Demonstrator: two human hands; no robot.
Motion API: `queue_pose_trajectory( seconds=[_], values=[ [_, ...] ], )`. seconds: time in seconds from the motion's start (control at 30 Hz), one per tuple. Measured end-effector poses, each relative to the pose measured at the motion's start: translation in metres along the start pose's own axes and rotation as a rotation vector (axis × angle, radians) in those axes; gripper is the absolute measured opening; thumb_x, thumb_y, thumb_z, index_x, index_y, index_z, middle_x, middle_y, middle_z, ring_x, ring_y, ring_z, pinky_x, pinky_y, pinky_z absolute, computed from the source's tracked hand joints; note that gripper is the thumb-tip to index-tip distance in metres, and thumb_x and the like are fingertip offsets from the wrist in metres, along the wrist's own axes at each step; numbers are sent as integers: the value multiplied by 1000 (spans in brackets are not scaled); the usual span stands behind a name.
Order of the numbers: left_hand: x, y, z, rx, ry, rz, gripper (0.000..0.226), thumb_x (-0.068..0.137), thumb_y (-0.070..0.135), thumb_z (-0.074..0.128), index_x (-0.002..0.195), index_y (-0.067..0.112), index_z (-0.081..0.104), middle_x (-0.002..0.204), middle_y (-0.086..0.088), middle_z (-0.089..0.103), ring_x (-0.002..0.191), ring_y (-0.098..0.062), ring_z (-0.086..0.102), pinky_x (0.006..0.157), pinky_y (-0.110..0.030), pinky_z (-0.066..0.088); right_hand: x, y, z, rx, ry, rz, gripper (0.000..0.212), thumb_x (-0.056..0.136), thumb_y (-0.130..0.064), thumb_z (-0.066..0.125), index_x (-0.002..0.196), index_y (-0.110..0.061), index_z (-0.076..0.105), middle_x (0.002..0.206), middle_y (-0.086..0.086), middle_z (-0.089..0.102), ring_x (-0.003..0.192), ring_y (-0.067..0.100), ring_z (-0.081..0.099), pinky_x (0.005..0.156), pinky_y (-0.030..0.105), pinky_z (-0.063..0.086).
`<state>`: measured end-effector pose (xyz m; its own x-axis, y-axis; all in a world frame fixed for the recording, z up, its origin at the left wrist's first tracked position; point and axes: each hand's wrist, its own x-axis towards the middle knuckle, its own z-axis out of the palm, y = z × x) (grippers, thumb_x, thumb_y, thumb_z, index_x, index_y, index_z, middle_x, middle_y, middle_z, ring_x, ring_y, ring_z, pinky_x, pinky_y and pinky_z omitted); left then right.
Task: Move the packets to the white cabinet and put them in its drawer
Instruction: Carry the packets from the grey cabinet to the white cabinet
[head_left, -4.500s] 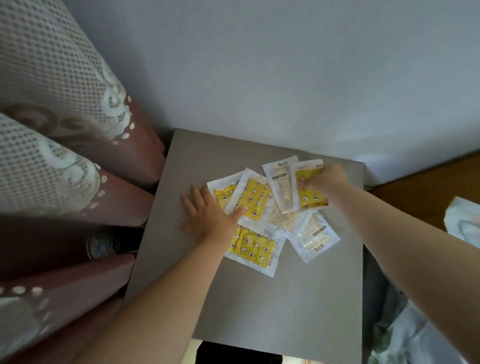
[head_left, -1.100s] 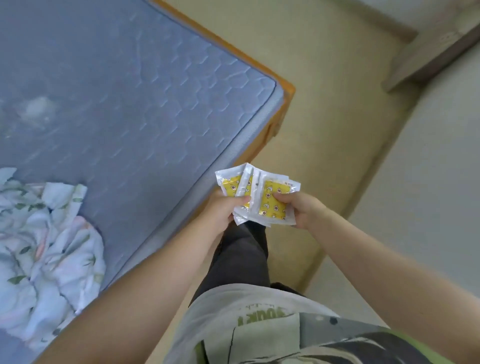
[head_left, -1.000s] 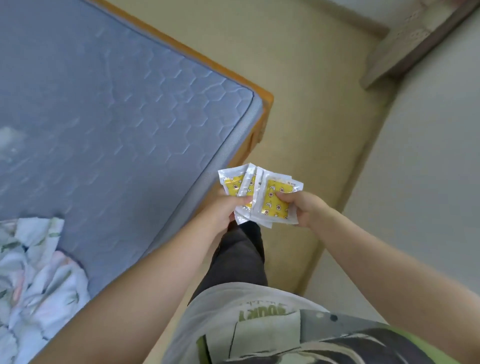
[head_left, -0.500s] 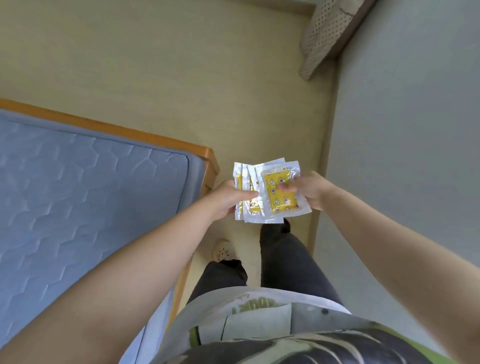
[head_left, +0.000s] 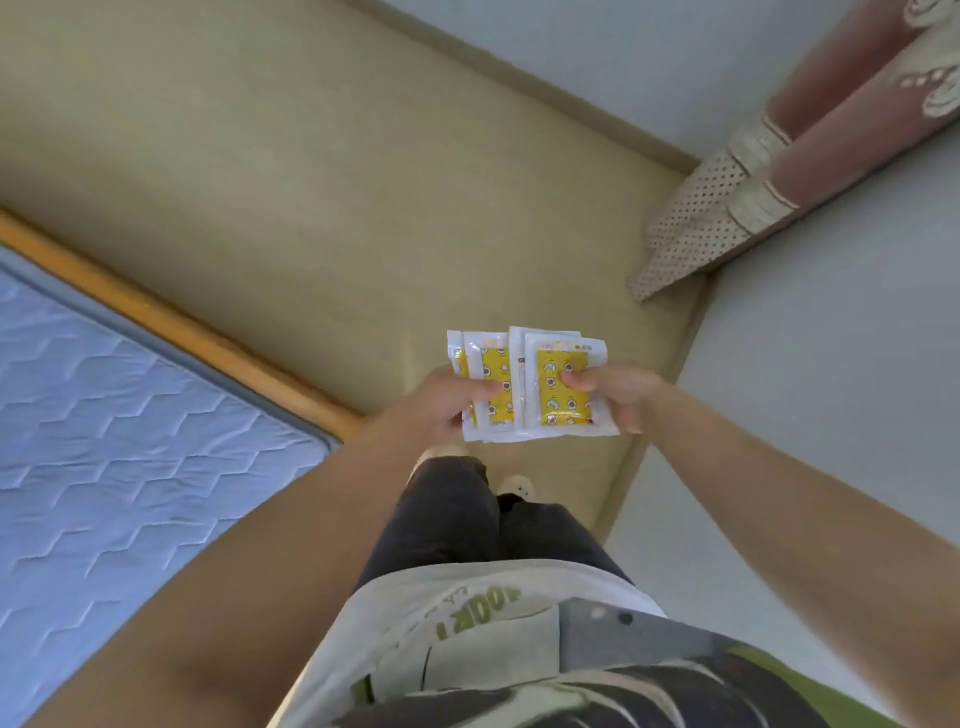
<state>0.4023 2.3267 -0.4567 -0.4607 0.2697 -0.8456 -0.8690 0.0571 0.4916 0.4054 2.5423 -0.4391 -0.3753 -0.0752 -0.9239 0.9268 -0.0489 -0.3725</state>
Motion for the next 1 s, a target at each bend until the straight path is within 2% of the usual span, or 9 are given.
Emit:
queue_pose_trajectory(
  seconds=[0.07,0.13,0.23,0.43,0.57,0.7,0.8,0.9,1.0],
  values=[
    [13,28,-12,-48,47,-11,29,86,0,66,114,6,65,111,-11,70,101,-28,68,90,-43,53,20,-42,7,-18,-7,-11,19,88,-3,62,107,-3,63,112,15,67,96,30,65,80,42,53],
    [27,57,-31,-83,100,1,23,85,1,67,106,9,67,104,-7,72,93,-23,70,82,-38,56,42,-85,21,-80,5,-15,26,85,-3,65,110,-2,63,113,16,67,98,30,66,76,42,54],
    [50,106,-64,-166,138,45,19,85,0,66,102,10,66,100,-6,72,88,-21,70,75,-33,56,74,-154,51,-162,-8,-26,22,83,-4,68,105,-3,65,112,15,68,98,30,67,78,43,54],
    [92,209,-137,-323,216,90,28,88,0,63,116,2,62,114,-14,68,95,-28,67,79,-37,56,128,-290,121,-292,-15,-24,31,82,0,68,113,2,63,112,18,68,99,32,67,78,44,54],
    [105,267,-190,-362,297,73,28,87,0,64,115,3,63,114,-14,68,91,-26,67,77,-33,56,156,-366,176,-378,-29,-36,22,81,2,68,102,2,64,107,17,69,94,31,68,79,44,54],
    [120,319,-243,-452,354,62,28,87,0,64,115,4,63,115,-15,67,100,-29,66,86,-39,54,190,-429,227,-440,-64,-23,28,79,2,71,106,3,64,106,18,70,90,32,69,81,46,55],
    [139,359,-284,-540,373,79,32,87,0,64,118,3,61,115,-13,67,101,-29,66,84,-37,55,222,-481,264,-501,-30,-66,31,75,-2,76,104,0,66,99,15,72,86,32,71,84,48,55],
    [159,405,-326,-614,404,95,35,86,0,65,120,3,61,117,-13,67,103,-30,66,86,-39,54,252,-543,307,-524,-58,-92,25,77,-1,75,100,-1,65,97,13,71,83,30,70,78,45,57],
    [171,458,-368,-665,455,122,32,85,-1,66,116,4,62,108,-10,70,96,-26,68,85,-38,55,276,-611,354,-552,-100,-100,25,77,2,73,100,0,64,97,15,70,81,30,69,72,43,56]
  ],
)
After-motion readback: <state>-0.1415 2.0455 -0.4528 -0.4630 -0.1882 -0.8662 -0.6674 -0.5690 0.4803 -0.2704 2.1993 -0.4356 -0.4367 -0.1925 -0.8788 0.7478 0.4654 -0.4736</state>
